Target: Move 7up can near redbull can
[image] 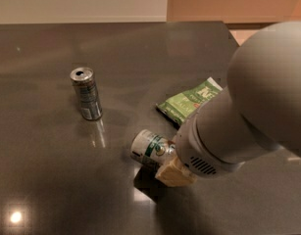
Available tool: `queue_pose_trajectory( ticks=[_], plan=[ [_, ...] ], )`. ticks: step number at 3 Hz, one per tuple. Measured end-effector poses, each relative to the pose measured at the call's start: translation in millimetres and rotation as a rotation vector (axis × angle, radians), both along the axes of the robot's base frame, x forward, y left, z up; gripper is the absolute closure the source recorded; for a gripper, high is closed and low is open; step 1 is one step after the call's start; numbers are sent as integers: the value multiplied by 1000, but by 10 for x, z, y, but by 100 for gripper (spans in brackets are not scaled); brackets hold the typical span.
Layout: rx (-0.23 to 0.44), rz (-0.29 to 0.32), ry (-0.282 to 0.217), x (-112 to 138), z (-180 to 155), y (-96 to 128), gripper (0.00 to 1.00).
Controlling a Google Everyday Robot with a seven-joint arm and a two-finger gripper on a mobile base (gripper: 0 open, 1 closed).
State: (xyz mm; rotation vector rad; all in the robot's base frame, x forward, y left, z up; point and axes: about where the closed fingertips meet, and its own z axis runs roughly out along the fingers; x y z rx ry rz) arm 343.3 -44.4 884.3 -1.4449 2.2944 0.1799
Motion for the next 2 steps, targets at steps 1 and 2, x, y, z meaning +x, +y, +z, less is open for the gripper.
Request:
queue_pose_trajectory(
  ticks=[1, 2],
  plan=[
    [26, -61, -70, 340, 562, 457, 100],
    [26, -61, -70, 340, 562, 457, 100]
  ],
)
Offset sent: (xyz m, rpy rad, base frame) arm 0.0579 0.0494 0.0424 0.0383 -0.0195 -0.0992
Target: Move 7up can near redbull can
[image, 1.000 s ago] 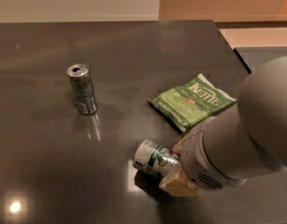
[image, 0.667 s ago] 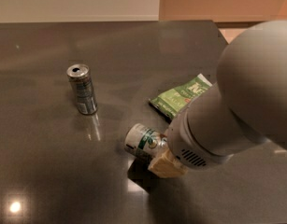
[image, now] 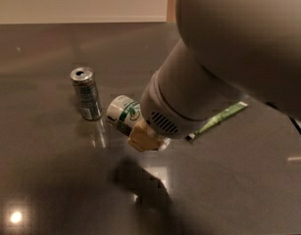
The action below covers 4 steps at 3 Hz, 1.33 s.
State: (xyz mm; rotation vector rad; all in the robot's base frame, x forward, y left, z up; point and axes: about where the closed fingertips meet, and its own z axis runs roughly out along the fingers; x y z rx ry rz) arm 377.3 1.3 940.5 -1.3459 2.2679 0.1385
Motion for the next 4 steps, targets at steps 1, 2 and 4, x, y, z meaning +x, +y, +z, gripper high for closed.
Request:
queue_pose_trajectory(
  ticks=[1, 2, 4],
  plan=[
    [0, -2, -1, 2, 3, 2, 100],
    [20, -31, -13, 129, 5, 109, 100],
    [68, -55, 14, 470, -260, 323, 100]
  ],
)
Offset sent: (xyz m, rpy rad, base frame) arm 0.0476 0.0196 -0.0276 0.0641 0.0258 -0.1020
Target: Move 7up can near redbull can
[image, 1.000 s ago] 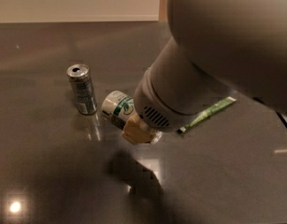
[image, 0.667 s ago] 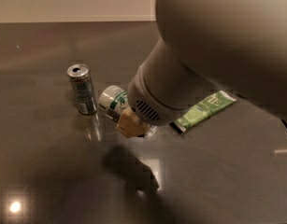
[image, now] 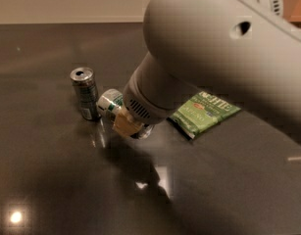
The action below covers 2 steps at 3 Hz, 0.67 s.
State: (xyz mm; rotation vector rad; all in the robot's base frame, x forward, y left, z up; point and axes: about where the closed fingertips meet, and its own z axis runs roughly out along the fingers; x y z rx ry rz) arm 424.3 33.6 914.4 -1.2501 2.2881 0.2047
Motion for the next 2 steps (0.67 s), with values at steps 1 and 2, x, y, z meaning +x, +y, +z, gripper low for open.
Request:
queue_pose_trajectory(
  ticks=[1, 2],
  plan=[
    [12, 3, 23, 105, -163, 62, 100],
    [19, 16, 34, 177, -304, 98, 100]
  ],
)
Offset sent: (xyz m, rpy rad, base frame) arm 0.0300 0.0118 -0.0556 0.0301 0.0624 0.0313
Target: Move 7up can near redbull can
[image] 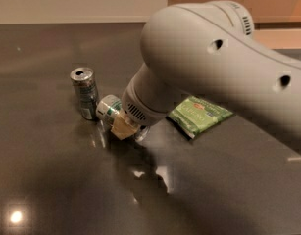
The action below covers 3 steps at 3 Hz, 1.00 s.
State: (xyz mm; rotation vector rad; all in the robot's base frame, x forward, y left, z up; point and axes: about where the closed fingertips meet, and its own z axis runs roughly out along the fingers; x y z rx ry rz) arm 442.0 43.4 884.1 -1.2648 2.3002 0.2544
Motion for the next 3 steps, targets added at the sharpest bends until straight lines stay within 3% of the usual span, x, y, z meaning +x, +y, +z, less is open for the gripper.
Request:
queue_pose_trajectory(
  ticks=[2, 3],
  plan=[
    [12, 29, -2, 138, -197, 55, 100],
    [10, 27, 3, 223, -262, 71, 82]
  ],
)
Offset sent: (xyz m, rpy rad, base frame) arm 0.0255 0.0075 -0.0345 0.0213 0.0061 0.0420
